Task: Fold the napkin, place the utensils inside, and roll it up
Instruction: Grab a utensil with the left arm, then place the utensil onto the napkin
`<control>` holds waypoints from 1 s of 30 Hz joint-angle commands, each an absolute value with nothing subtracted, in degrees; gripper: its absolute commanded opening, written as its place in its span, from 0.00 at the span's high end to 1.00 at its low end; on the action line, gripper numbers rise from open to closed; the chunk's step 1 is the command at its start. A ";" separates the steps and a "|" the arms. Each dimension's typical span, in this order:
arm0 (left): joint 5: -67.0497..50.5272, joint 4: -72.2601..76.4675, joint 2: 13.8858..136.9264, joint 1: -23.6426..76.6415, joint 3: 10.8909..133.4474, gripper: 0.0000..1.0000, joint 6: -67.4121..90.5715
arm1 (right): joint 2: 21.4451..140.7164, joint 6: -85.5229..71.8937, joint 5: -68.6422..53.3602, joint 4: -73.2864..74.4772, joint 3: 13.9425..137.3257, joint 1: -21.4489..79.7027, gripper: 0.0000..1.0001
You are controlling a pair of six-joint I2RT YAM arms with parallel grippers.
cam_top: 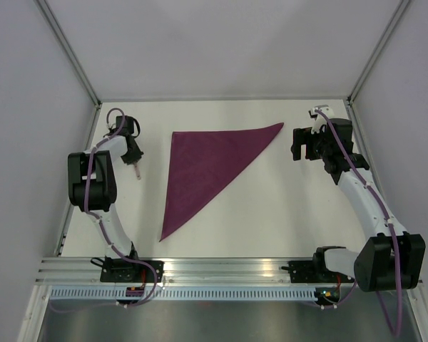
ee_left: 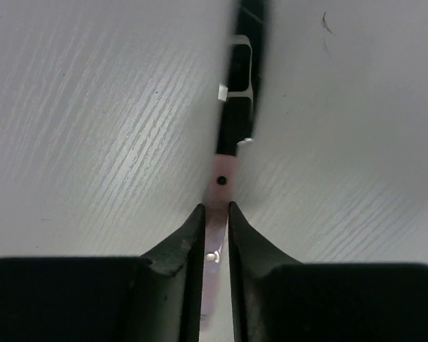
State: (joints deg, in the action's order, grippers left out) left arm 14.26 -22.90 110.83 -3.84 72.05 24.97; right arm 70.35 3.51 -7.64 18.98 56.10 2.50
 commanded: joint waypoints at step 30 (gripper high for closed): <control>-14.24 -38.32 105.37 27.15 85.51 0.98 -10.73 | 69.96 4.48 -9.05 18.90 57.39 2.46 0.05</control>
